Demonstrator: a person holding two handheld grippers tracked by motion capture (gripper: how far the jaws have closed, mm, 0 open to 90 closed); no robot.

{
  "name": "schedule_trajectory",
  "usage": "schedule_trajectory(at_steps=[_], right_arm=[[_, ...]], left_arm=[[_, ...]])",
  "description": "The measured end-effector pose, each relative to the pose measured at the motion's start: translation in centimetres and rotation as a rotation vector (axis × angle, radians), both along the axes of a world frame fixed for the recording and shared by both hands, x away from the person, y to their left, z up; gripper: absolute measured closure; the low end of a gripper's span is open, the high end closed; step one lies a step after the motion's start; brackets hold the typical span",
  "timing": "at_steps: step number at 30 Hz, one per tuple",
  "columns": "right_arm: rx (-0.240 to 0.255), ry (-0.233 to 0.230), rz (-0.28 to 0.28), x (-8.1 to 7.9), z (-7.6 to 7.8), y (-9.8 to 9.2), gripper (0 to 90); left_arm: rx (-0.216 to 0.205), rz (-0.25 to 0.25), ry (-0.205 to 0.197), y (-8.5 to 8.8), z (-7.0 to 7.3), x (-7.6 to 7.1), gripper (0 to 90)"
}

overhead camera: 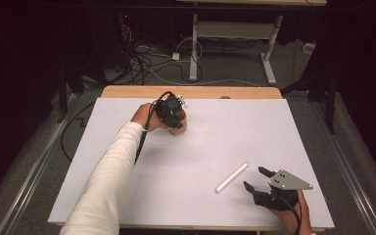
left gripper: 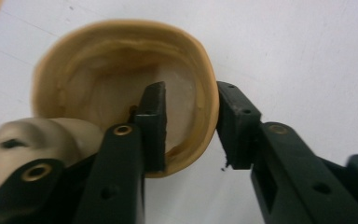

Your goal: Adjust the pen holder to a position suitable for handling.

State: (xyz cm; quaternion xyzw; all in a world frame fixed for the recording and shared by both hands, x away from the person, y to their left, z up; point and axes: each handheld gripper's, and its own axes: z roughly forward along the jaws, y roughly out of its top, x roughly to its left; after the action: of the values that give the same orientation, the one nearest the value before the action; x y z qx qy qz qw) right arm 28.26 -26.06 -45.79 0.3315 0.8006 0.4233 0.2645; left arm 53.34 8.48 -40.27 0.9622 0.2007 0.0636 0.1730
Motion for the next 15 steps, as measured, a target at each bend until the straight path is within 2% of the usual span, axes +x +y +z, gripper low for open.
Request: schedule_trajectory(at_steps=[1, 2, 6, 9, 15], right_arm=[[-0.003, 0.0, 0.003, 0.03, -0.02, 0.05, 29.8], [-0.008, 0.001, 0.005, 0.03, -0.02, 0.11, 30.0], [-0.016, 0.009, 0.008, 0.1, -0.18, 0.23, 30.4], [-0.025, 0.014, 0.013, 0.16, -0.31, 0.26, 31.3], [-0.032, 0.012, 0.022, 0.15, -0.35, 0.41, 31.6]], left_arm=[[0.007, 0.003, 0.0, -0.05, -0.19, 0.06, 63.3], [-0.004, 0.004, 0.008, -0.1, -0.44, 0.19, 63.6], [-0.011, -0.019, 0.027, -0.36, -0.77, 0.25, 73.9], [-0.01, -0.029, 0.023, -0.68, -1.0, 0.22, 77.3], [-0.023, -0.037, 0.026, -0.59, -1.07, 0.21, 79.1]])
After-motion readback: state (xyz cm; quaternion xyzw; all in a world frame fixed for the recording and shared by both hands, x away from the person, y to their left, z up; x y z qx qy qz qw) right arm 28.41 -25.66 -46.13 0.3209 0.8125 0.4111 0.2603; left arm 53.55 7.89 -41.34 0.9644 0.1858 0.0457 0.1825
